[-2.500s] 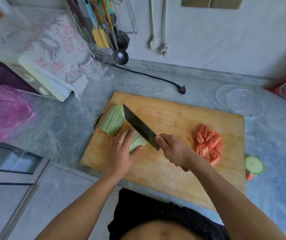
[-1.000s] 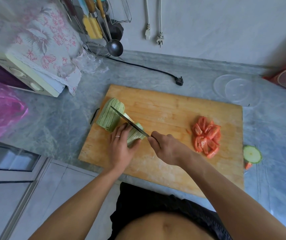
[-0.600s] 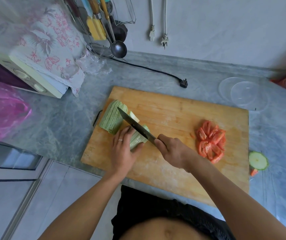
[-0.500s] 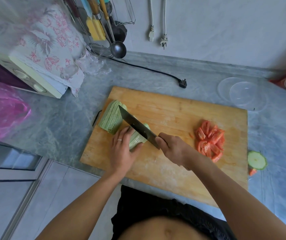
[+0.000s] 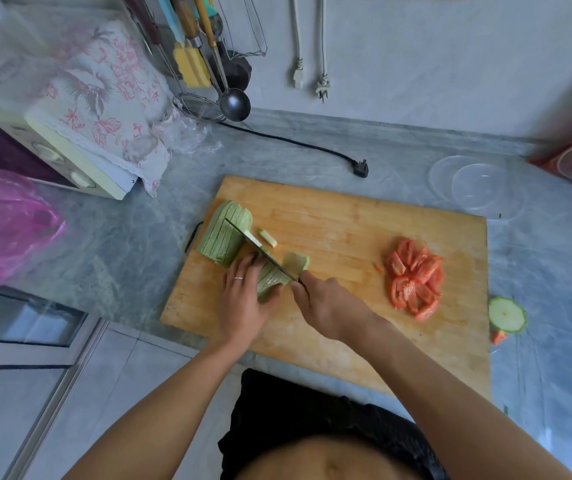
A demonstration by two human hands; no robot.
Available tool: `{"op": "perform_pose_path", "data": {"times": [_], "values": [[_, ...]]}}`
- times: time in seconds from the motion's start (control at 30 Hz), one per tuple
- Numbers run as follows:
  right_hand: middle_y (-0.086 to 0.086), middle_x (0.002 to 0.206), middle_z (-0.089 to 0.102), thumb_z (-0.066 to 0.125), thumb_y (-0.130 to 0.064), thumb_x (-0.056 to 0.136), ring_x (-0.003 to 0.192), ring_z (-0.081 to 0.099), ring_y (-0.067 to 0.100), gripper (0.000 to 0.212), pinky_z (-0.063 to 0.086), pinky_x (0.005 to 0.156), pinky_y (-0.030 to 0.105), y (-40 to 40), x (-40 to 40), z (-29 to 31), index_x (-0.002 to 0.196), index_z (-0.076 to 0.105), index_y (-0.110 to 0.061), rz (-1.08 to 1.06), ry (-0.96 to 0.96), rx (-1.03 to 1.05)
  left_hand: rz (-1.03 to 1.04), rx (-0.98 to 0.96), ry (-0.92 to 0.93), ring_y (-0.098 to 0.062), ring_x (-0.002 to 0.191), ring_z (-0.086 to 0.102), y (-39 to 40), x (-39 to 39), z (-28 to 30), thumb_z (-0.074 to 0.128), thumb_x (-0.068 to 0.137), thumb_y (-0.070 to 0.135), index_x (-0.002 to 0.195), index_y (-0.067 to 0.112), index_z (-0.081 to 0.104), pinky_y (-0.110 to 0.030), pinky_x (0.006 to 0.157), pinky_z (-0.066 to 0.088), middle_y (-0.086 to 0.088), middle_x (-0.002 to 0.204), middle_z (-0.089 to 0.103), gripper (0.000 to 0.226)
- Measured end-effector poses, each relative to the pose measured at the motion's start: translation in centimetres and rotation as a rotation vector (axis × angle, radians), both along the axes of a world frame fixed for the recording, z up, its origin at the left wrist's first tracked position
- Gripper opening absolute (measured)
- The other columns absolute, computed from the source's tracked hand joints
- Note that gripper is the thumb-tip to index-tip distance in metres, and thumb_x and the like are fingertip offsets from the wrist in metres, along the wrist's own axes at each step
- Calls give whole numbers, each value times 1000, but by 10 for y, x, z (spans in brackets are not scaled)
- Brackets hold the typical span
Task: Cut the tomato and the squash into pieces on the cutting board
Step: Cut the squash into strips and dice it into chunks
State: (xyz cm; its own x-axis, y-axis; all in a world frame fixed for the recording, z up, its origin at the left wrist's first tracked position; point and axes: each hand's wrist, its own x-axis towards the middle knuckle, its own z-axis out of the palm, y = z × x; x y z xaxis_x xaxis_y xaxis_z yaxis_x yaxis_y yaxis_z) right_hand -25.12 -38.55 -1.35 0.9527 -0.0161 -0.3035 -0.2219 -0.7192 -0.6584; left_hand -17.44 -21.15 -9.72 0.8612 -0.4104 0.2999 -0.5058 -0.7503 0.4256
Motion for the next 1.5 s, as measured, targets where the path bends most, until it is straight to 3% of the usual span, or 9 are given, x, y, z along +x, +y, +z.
{"op": "perform_pose_path", "data": {"times": [0.33,0.6,0.87,0.97,1.07,1.17,1.3,1.4,1.5], "values": [[7,64,51,30,-42,106,50,46,29,33,34,47,32,-13,-8,-1,87,42,-18,-25,3,48,17,33,-29,-29,128,52,-2,-1,-2,66,87,48,129,12,58,-44,102,43,-6,134,58,57],[4,62,44,32,-44,105,41,41,13,44,40,42,28,-41,-3,8,98,53,-6,-204,254,433,-28,22,41,-26,129,52,6,4,5,70,81,45,128,10,59,-44,105,43,-6,136,58,59],[4,60,51,38,-44,104,43,46,15,42,46,41,38,-39,-12,15,83,54,-10,-92,25,197,-18,-155,166,-13,124,52,9,8,22,72,85,47,130,12,56,-43,100,50,-5,134,58,60],[1,62,54,39,-50,101,52,48,21,39,48,55,52,-37,-12,13,84,55,-19,-11,-70,16,-30,-228,-73,-21,130,49,14,17,53,68,88,26,130,8,58,-34,107,41,-9,138,53,47],[2,65,56,36,-56,100,53,51,24,38,46,51,45,-34,-11,14,94,56,-24,29,-83,-69,-288,-57,-206,-23,115,55,9,40,91,63,77,12,117,10,67,-37,102,43,-7,122,59,40],[2,67,54,36,-55,100,55,49,27,39,38,51,36,-29,-10,16,101,57,-22,45,-116,-137,-496,370,72,-14,108,57,-6,55,120,66,76,26,118,22,68,-31,97,42,8,116,63,41],[3,68,48,36,-53,101,59,44,30,41,34,55,33,-22,-10,20,107,57,-18,62,-121,-209,-558,715,323,-13,99,59,-29,71,135,62,74,30,118,29,65,-21,65,40,13,119,60,44],[2,68,46,37,-52,102,61,44,30,41,34,56,33,-19,-10,22,107,57,-18,60,-120,-232,-568,870,425,-15,85,61,-43,78,139,57,63,25,113,32,65,-31,61,53,14,111,61,51],[6,71,50,37,-52,102,64,50,35,40,34,56,34,-20,-9,22,109,58,-18,50,-141,-231,-595,793,413,-15,81,59,-53,76,140,57,62,19,104,33,65,-38,65,56,15,98,58,45]]}}
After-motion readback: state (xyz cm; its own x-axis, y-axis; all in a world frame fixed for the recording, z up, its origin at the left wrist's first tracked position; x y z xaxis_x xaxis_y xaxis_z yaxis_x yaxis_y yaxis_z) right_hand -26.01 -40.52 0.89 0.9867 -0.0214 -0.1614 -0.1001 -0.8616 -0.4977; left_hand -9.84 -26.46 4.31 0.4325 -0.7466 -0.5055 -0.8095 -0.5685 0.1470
